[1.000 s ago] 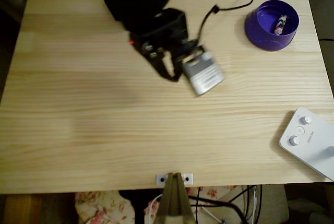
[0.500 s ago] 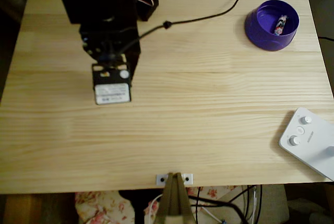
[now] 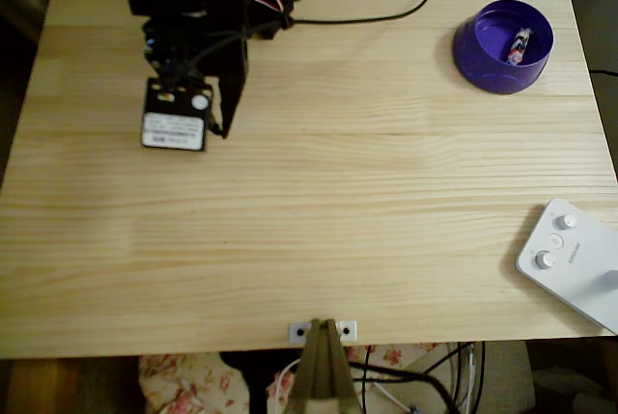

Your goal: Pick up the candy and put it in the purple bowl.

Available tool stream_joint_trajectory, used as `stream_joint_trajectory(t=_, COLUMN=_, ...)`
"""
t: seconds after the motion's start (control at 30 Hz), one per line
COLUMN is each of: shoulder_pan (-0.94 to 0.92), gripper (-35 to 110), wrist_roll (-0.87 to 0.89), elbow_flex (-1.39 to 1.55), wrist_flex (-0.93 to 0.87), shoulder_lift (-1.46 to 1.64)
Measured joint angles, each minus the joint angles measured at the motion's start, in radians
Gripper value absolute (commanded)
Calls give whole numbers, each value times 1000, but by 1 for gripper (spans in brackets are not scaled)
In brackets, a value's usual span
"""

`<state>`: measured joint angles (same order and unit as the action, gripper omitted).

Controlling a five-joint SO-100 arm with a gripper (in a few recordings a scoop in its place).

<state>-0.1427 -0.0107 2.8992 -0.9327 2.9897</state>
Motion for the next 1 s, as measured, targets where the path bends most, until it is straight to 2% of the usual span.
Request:
stream_joint_trajectory(t=0.33, shoulder_pan=9, gripper=-1, wrist_roll=5, elbow_flex=114, wrist_flex=-120, shoulder_lift=273)
stream_joint_trajectory(t=1.0, shoulder_pan=-20, gripper=-1, wrist_roll=21, elbow_flex=124, wrist_flex=-120, shoulder_lift=296)
